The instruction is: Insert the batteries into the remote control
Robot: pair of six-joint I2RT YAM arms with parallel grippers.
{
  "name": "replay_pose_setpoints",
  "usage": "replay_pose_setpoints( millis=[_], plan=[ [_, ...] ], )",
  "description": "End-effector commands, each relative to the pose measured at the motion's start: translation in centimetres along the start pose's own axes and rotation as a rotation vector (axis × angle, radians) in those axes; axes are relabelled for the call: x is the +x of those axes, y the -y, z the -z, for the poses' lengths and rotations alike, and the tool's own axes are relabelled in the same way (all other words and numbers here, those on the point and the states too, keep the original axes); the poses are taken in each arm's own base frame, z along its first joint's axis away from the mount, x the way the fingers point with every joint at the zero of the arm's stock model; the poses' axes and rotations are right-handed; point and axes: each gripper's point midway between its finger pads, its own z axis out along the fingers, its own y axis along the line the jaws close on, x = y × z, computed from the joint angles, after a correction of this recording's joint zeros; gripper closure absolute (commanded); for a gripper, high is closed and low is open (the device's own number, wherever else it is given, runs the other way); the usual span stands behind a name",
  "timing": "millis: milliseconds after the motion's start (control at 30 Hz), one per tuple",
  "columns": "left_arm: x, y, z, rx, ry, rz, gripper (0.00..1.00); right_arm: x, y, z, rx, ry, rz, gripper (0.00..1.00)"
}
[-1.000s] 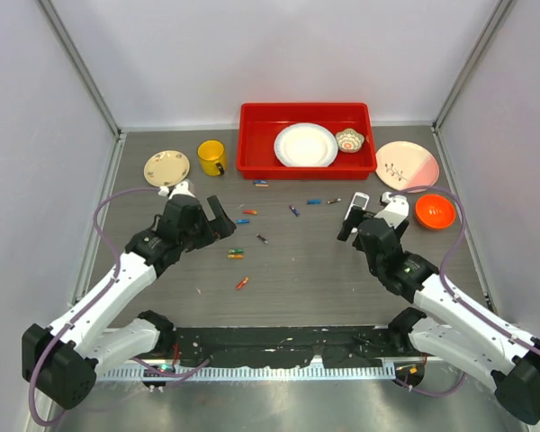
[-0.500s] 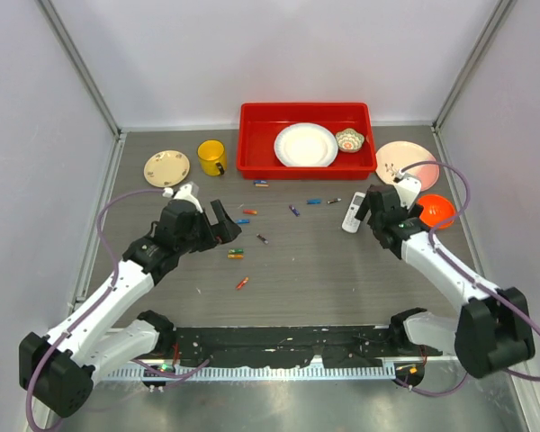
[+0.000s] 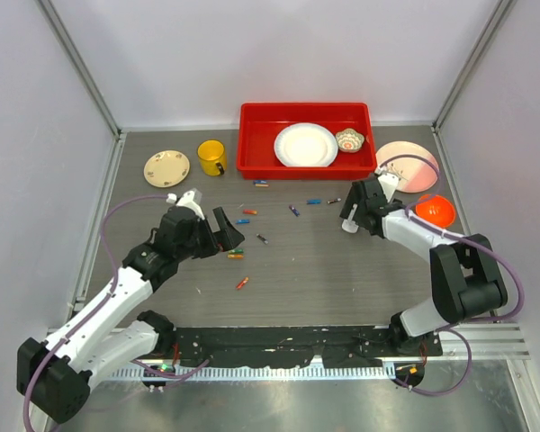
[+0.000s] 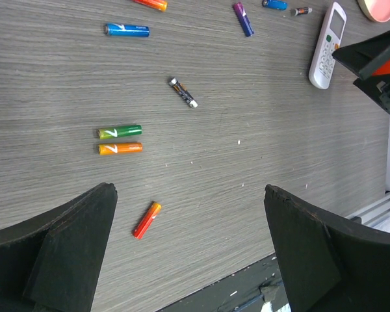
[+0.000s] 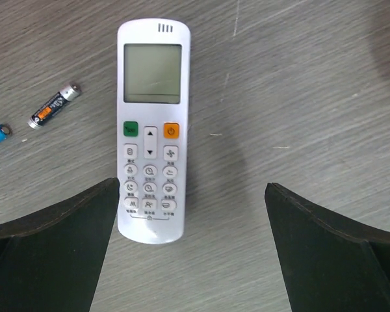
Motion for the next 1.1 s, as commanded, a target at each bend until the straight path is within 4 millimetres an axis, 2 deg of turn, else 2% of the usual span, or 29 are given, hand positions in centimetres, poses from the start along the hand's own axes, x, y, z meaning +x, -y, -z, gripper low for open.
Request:
replay_pose_setpoints(
  millis=[0, 67, 100, 133, 533, 667, 800, 900, 967, 1033, 1067],
  plan=[
    [-0.8, 1.6, 0.4, 0.074, 0.04, -0.013, 0.0, -2.7, -2.7, -0.3, -0.064, 0.054, -0.046, 0.0],
    [-0.8, 1.5, 0.3, 0.069, 0.036, -0.01, 0.0, -2.1, -2.9, -1.0, -0.05, 0.028, -0.03, 0.0],
    [-0.7, 1.4, 0.2, 0.068, 0.033, -0.009, 0.0, -2.5, -3.1, -1.1, -0.041, 0.035, -0.03, 0.02],
    [-0.7, 1.4, 0.2, 0.067, 0.034, -0.01, 0.0, -1.9, -3.0, -1.8, -0.022, 0.013, -0.019, 0.03],
    [-0.7, 1.0, 0.2, 0.046, 0.04, 0.002, 0.01, -0.5, -3.9, -3.3, 0.027, -0.035, 0.013, 0.18],
    [-0.7, 0.9, 0.4, 0.045, 0.045, 0.002, 0.01, 0.2, -3.8, -3.6, 0.037, -0.05, 0.026, 0.3],
    [-0.6, 0.8, 0.5, 0.042, 0.046, 0.005, 0.01, 1.2, -3.3, -3.6, 0.042, -0.066, 0.039, 0.36],
    [-0.7, 0.7, 0.5, 0.04, 0.048, 0.007, 0.01, 1.0, -3.0, -2.9, 0.029, -0.049, 0.033, 0.45],
    [-0.7, 0.7, 0.6, 0.037, 0.05, 0.007, 0.02, 0.1, -3.5, -1.2, -0.01, -0.011, 0.036, 0.5],
    [-0.8, 0.7, 0.6, 0.035, 0.054, 0.01, 0.02, 0.5, -4.0, 0.2, -0.035, 0.004, 0.066, 0.54],
    [-0.8, 0.6, 0.5, 0.034, 0.053, 0.01, 0.02, -0.1, -4.2, 1.6, -0.057, 0.025, 0.067, 0.56]
  ],
)
